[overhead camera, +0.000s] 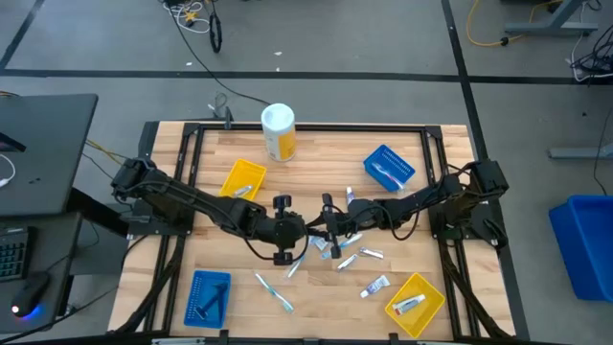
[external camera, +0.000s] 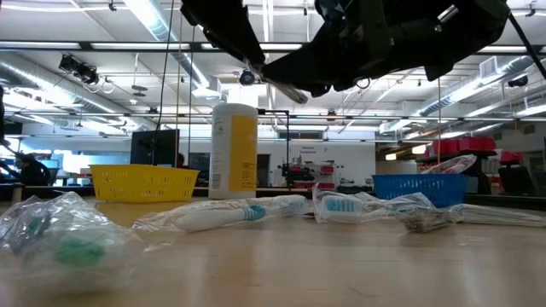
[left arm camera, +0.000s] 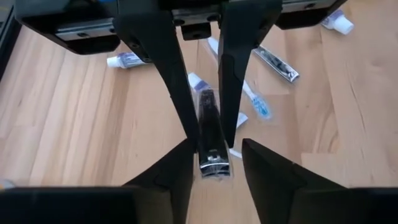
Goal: Pick & Place Travel size toiletries
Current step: Put the silver nail cutter into the top yellow bin
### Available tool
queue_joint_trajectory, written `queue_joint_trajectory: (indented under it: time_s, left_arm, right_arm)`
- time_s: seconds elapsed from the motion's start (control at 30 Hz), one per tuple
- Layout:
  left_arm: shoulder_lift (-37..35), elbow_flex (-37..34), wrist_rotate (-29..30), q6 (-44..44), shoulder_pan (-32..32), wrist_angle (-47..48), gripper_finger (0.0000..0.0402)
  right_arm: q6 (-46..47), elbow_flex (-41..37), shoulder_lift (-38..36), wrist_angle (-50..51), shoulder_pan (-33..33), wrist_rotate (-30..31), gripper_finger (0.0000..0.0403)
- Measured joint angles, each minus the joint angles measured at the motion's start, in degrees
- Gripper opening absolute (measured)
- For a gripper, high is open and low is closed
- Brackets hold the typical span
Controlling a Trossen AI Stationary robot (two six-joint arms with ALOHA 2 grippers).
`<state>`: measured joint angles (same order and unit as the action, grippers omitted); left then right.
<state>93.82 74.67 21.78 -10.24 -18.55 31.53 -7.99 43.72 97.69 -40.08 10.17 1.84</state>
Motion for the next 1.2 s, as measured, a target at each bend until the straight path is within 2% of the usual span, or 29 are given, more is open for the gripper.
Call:
queue_joint_trajectory:
  time_s: [0.33,0.6,0.67,0.83,1.0,1.2]
  left_arm:
    - [0.0,0.0,1.05,-0.26,0.0,0.13,0.0064]
    - [0.02,0.0,1.34,-0.38,0.02,2.82,0.0077]
    - [0.02,0.0,1.73,-1.63,0.04,4.97,0.007]
    - [-0.43,0.0,6.96,-9.49,0.04,15.19,0.0062]
    - [-2.05,0.0,10.99,-17.55,0.33,28.47,0.0064]
    - [-6.43,0.04,15.31,-32.28,1.62,47.94,0.0063]
  right_arm:
    - [-0.02,0.0,0.0,0.01,0.0,0.27,0.0077]
    - [0.0,0.04,-0.04,0.69,-0.02,0.17,0.0109]
    - [0.01,0.04,-0.06,1.86,0.0,2.59,0.0123]
    - [0.0,0.04,-0.07,8.04,-0.02,10.2,0.0159]
    - [0.02,0.04,-0.07,11.35,0.0,10.41,0.0185]
    - [0.02,0.04,-0.07,11.63,0.0,10.43,0.0199]
